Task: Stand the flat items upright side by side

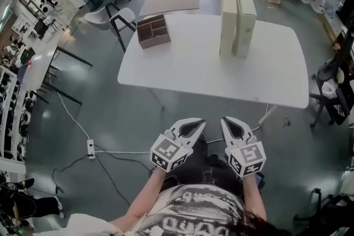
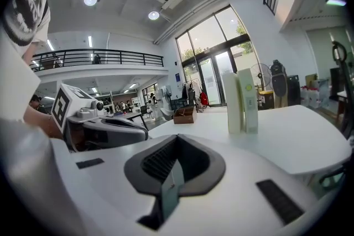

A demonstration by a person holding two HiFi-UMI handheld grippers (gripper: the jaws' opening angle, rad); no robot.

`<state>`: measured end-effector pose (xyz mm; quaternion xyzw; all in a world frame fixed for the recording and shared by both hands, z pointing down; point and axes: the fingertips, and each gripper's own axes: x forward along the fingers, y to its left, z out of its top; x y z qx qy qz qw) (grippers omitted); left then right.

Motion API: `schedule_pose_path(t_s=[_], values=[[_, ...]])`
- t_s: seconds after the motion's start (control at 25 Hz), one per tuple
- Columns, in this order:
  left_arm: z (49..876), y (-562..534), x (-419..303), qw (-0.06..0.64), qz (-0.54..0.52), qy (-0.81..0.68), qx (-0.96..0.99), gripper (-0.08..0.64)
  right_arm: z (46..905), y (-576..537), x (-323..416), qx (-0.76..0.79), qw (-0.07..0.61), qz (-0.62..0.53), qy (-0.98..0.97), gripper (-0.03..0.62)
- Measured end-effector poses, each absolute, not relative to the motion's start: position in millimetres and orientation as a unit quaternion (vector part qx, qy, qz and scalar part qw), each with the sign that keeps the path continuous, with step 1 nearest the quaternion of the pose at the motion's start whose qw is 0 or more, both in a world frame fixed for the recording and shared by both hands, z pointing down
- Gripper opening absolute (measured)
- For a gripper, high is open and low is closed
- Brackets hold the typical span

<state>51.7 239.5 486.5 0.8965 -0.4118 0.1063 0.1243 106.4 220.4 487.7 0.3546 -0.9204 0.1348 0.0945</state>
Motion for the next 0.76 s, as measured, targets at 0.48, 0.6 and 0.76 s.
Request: schedule_pose_path(t_s=[0.48,0.6,0.76], values=[[482.2,236.5,59.4,0.125,0.098,-0.397,0.904,0.012,483.6,218.8,109.7,0.358,0.091,0.133,-0.920,-0.004],[483.4,236.4,61.8,0.120,0.104,-0.392,0.906,0.013,482.3,218.5,109.9,0.357,0.090,0.130,-0.921,-0.003],[486.3,235.3,61.7,0.123,0.106,-0.391,0.906,0.013,481.2,218.3,108.4,0.356,0.088,0.128,-0.921,-0.005]])
